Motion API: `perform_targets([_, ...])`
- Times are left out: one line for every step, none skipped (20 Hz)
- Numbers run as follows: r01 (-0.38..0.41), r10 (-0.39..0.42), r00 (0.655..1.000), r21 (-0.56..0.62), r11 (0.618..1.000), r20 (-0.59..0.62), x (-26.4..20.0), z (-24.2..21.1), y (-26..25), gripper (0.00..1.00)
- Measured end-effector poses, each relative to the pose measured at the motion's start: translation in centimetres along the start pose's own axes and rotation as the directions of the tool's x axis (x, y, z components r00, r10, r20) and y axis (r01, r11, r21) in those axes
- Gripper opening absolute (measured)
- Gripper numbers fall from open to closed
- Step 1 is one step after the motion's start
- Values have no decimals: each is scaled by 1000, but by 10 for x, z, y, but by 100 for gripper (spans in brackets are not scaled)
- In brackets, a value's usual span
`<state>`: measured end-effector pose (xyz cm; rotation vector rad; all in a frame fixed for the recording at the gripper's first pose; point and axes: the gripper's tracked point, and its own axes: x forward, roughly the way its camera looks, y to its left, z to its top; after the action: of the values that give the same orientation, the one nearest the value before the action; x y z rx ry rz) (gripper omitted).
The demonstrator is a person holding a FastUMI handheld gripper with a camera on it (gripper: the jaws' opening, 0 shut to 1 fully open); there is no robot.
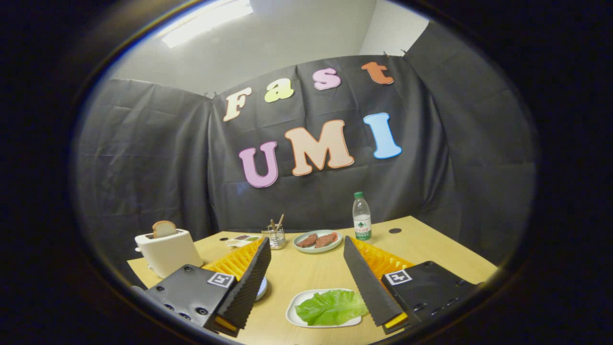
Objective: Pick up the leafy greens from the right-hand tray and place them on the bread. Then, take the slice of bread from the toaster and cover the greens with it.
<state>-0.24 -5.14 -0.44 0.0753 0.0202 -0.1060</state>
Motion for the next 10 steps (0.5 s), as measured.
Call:
perform_targets([6,-6,1000,2,1000,-4,1,0,-2,98])
perform_targets([14,-14,1000,4,1000,-7,1,1,-5,98])
perform_targets([24,-24,1000,7,1000,-10,2,3,-7,98])
perform_targets([30,-30,999,9,1000,-15,3,7,-9,98])
perform_targets([26,-26,1000,13,1000,-17,5,10,-8,98])
perform_targets([20,-20,1000,21,1000,-12,6,17,-6,98])
perform_targets([14,-14,1000,26,1000,-10,6,23,-6,98])
perform_targets([8,-8,1000,26,1000,-12,6,27,-7,98])
perform_targets([7,-7,1000,22,1000,-19,6,30,-9,98])
perform_targets([8,-7,1000,13,1000,-25,6,34,-13,98])
